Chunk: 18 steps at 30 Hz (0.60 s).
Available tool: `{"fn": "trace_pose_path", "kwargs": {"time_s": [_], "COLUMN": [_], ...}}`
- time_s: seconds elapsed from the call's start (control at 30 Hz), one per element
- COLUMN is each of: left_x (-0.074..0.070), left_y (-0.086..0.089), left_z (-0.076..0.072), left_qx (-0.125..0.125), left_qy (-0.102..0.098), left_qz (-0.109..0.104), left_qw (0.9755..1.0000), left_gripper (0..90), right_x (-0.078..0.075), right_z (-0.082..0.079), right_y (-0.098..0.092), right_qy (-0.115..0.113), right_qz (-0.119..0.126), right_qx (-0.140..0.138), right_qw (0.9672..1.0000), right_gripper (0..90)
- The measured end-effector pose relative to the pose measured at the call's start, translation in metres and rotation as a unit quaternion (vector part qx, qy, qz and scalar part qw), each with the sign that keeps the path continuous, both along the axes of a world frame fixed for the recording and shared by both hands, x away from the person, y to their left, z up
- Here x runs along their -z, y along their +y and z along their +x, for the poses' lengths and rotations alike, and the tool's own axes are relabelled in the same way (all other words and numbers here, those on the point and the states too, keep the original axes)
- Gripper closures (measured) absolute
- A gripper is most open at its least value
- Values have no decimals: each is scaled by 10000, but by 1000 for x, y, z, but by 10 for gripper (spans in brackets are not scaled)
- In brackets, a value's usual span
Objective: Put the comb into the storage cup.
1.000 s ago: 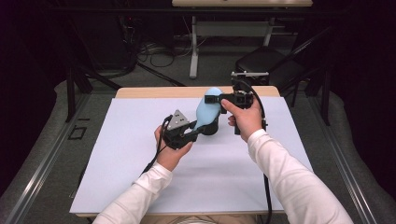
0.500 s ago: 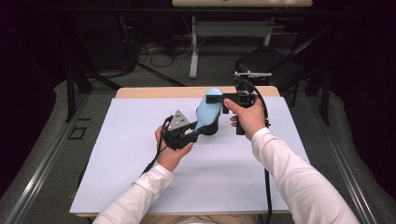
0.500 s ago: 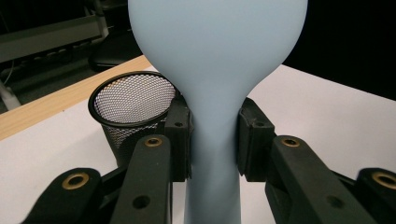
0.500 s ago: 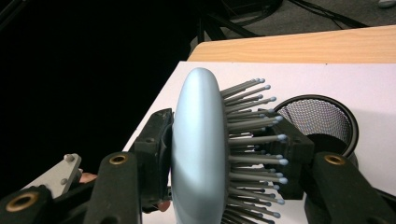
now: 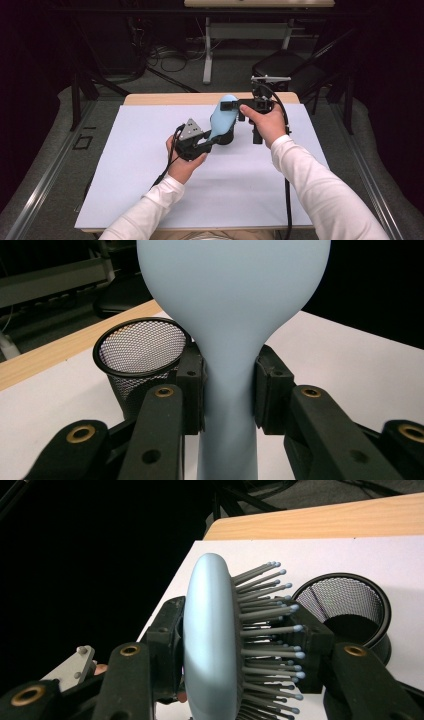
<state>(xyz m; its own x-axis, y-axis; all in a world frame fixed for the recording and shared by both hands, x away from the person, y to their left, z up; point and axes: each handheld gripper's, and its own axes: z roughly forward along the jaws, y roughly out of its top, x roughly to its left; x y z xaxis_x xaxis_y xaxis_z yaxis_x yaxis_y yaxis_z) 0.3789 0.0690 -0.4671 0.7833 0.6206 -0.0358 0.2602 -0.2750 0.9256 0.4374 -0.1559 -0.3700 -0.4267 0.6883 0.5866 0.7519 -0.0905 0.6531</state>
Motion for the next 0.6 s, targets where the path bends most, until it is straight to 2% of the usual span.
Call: {"fn": "trace_pose_path", "kwargs": {"time_s": [0.6], "left_x": [1], "left_y": [-1], "left_z": [0], "left_qx": [-7], "left_qy": [39], "left_qz": [-52], "left_qw": [10000], "left_gripper": [698], "right_x": [0], "right_z": [5], "right_y": [-3], "right_qy": [323], "right_qz": [112], "right_qx": [-60], "right_qw": [9994], "right_gripper": [505]}}
